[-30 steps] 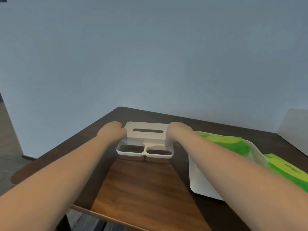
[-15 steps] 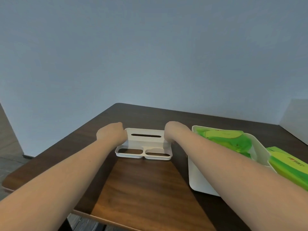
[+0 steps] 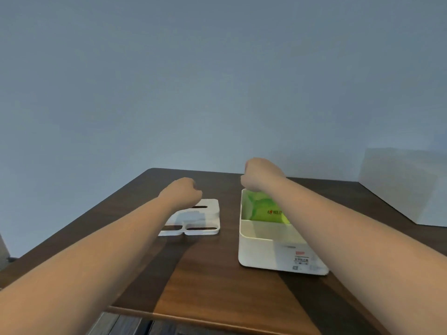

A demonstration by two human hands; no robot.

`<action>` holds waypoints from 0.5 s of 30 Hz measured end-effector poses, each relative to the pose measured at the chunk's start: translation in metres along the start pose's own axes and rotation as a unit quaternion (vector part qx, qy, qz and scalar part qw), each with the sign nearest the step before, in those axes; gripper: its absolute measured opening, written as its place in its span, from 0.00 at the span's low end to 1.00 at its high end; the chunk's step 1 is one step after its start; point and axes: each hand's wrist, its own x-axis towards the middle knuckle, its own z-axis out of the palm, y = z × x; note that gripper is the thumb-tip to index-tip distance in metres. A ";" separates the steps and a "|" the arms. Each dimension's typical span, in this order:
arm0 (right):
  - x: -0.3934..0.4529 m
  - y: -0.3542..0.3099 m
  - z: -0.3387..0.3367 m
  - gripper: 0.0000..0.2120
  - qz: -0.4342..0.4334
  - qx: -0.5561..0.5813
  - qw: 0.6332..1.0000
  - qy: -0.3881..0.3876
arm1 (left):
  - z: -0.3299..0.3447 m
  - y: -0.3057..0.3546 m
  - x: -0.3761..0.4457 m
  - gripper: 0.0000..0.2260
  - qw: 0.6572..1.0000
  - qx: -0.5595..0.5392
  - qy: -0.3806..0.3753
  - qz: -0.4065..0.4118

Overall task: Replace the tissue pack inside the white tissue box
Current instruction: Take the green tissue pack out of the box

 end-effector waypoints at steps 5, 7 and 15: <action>-0.024 0.071 -0.023 0.14 0.116 -0.061 0.991 0.028 | 0.007 0.060 -0.020 0.09 0.984 -0.145 -0.065 0.086; -0.031 0.100 -0.024 0.16 0.155 -0.073 0.985 0.027 | 0.009 0.079 -0.030 0.13 0.973 -0.159 -0.084 0.143; -0.050 0.170 -0.013 0.30 0.254 -0.030 0.963 -0.081 | 0.028 0.102 -0.031 0.24 0.970 0.026 -0.077 0.231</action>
